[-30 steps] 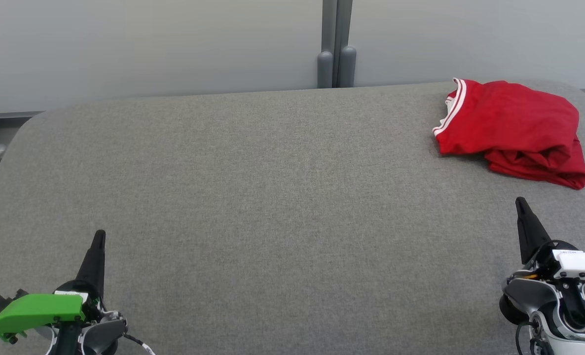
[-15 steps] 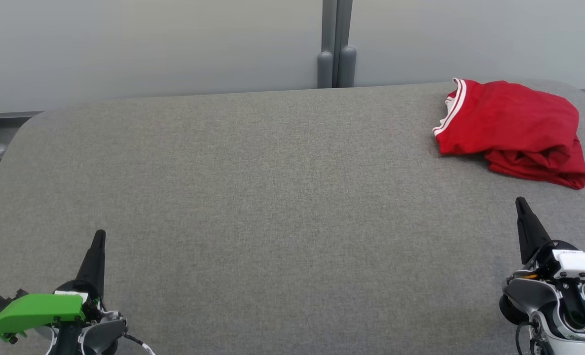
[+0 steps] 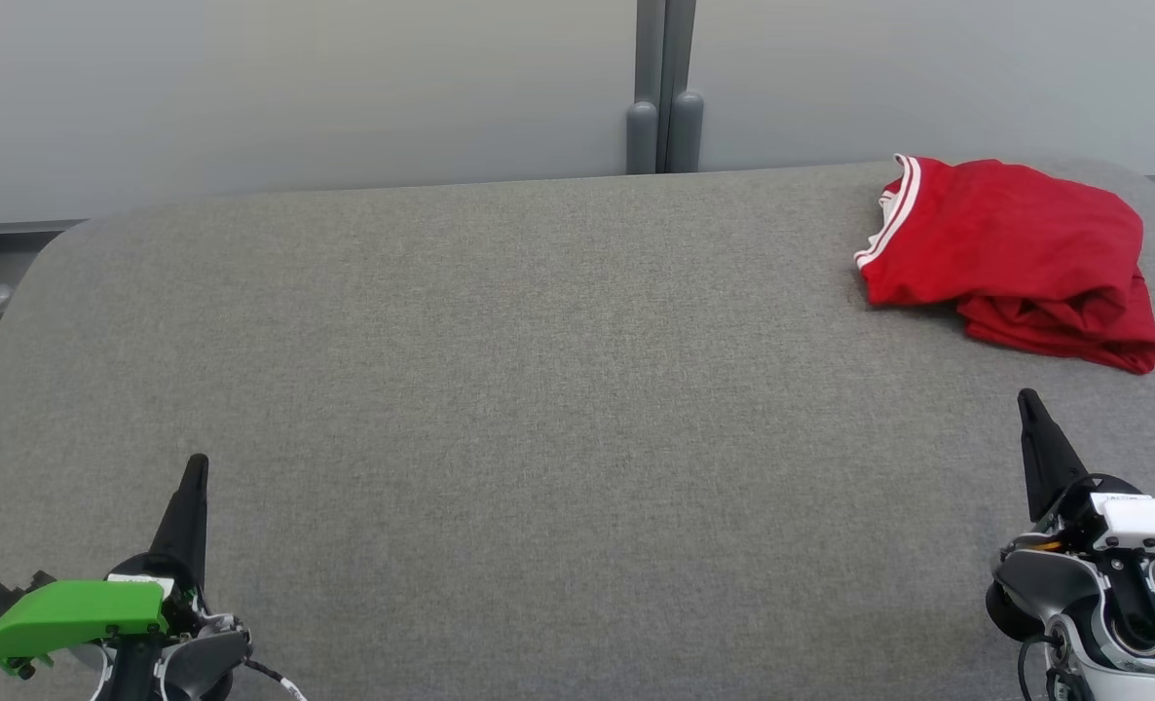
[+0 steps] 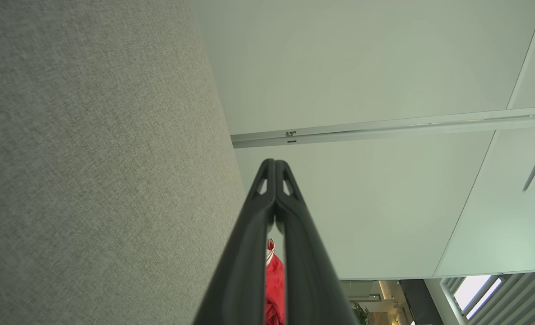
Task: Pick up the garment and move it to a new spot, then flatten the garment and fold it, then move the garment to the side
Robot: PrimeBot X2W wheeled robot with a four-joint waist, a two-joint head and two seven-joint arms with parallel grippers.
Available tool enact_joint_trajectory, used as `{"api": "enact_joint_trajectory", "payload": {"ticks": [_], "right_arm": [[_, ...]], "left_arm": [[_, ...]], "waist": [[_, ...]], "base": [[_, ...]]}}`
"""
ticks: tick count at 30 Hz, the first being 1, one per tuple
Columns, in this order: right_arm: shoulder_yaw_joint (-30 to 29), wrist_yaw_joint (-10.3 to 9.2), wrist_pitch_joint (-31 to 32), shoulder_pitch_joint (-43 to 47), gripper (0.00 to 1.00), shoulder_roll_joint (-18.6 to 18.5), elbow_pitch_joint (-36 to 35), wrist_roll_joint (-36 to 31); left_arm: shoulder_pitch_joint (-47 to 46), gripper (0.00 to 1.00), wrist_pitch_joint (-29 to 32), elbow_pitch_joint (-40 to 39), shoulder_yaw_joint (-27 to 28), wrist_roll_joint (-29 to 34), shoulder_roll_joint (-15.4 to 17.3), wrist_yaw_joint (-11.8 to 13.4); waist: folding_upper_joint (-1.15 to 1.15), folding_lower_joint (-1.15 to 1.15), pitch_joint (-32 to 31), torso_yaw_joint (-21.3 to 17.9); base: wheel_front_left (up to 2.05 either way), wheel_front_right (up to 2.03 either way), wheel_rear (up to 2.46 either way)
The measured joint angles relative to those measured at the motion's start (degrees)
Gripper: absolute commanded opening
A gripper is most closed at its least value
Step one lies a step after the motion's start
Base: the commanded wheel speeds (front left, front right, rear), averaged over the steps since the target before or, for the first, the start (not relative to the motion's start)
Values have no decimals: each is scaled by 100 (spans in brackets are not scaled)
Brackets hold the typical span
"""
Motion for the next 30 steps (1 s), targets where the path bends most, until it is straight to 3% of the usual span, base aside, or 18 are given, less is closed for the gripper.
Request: {"api": "enact_joint_trajectory", "payload": {"ticks": [30], "right_arm": [[0, 0, 0, 0, 0, 0, 0, 0]], "left_arm": [[-1, 0, 0, 1, 0, 0, 0, 0]], "waist": [[0, 0, 0, 0]], "base": [[0, 0, 0]]}}
